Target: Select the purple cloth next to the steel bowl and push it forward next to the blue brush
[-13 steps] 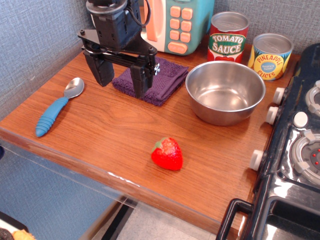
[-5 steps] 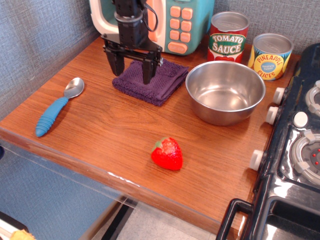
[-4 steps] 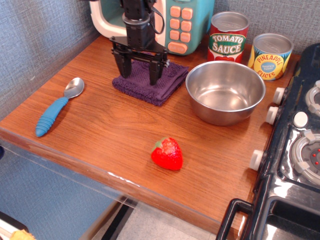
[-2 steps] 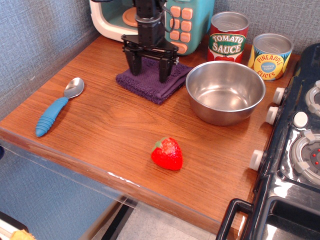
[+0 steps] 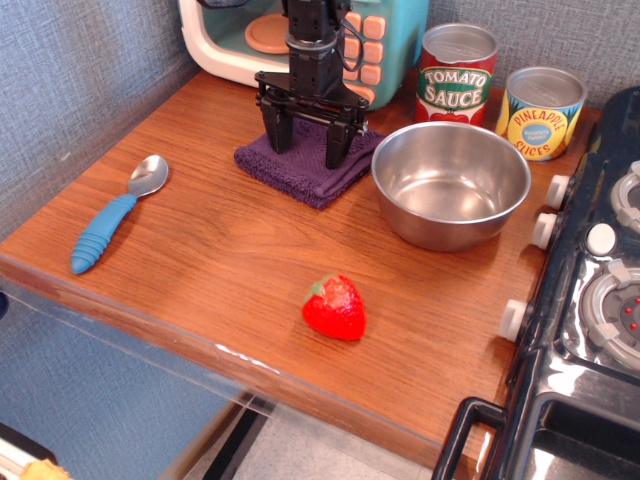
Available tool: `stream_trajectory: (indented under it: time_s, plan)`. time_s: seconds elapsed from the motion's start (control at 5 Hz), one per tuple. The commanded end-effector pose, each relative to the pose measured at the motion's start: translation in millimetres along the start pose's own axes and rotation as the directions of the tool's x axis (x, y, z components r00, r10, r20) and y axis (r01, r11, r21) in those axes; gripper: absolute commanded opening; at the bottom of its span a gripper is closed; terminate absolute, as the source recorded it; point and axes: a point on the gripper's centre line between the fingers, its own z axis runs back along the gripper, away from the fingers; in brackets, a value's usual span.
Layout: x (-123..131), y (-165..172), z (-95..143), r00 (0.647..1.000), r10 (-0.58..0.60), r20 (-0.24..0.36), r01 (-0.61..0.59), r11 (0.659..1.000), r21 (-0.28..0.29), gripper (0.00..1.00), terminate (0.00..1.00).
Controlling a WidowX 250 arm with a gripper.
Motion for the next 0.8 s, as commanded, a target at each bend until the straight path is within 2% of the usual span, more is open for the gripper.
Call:
stream_trajectory:
  time_s: [0.0,0.2,0.4,0.6]
  plan:
    - [-12,0,-6,0.999,-0.002,-0.035,0.002,1.000,0.005,1.00,0.00]
    - [-21,1,-4,0.999,0.007,-0.047,-0.007,1.000,-0.005,1.00,0.00]
    - [-39,0,5,0.999,-0.005,-0.053,0.005,1.000,0.017,1.00,0.00]
    - [-66,-2,16,0.998,-0.003,-0.059,0.004,1.000,0.016,1.00,0.00]
